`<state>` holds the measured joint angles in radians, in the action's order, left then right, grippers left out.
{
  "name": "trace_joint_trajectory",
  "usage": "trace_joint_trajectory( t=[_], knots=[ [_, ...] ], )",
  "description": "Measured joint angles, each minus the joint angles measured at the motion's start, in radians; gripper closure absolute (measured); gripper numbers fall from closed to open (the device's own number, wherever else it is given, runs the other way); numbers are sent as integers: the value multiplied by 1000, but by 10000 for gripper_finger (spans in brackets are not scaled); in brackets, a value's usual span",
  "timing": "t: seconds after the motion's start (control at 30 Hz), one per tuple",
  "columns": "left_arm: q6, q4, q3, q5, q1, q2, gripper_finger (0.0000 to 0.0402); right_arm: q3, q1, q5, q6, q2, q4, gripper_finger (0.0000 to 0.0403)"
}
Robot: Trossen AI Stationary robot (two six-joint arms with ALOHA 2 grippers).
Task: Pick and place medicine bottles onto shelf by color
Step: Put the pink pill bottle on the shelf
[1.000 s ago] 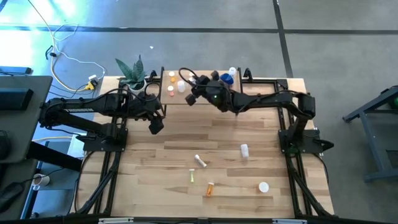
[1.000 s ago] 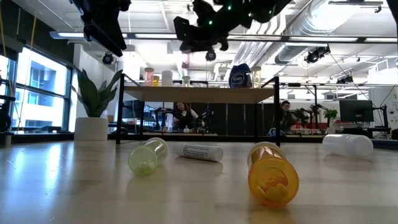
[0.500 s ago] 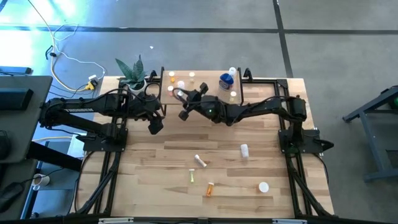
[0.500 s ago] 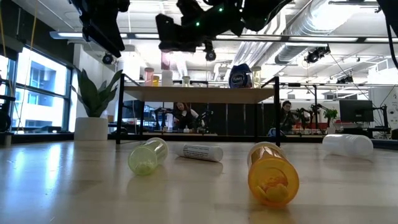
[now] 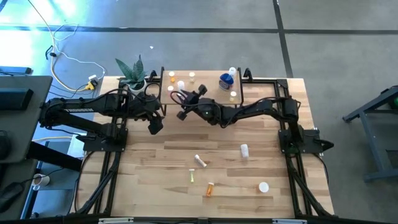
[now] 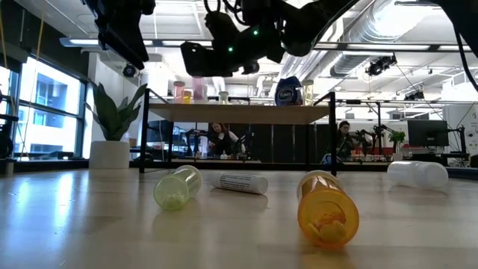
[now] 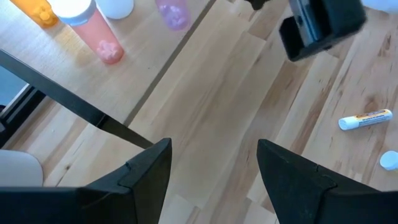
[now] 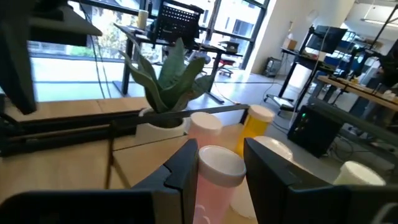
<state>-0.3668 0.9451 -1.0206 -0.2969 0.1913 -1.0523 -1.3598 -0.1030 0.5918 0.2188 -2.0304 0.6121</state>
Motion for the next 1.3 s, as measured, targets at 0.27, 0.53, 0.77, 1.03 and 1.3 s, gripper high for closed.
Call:
trace_joint_trajectory(
  t=[0.27,0.53,0.77,1.03,1.3],
  knots=[
    [1,-1,0,-5,0,0,174,0,-27,-1,-4,0,-54,304],
    [2,-1,0,-6,0,0,174,0,-28,0,-11,0,-64,304],
    [3,-1,0,-5,0,0,174,-1,-28,6,-12,1,-74,304],
    [3,-1,0,-6,0,0,174,-1,-27,37,-38,1,-78,278],
    [3,-1,0,-5,0,0,174,0,-18,83,-28,0,-84,238]
  ],
)
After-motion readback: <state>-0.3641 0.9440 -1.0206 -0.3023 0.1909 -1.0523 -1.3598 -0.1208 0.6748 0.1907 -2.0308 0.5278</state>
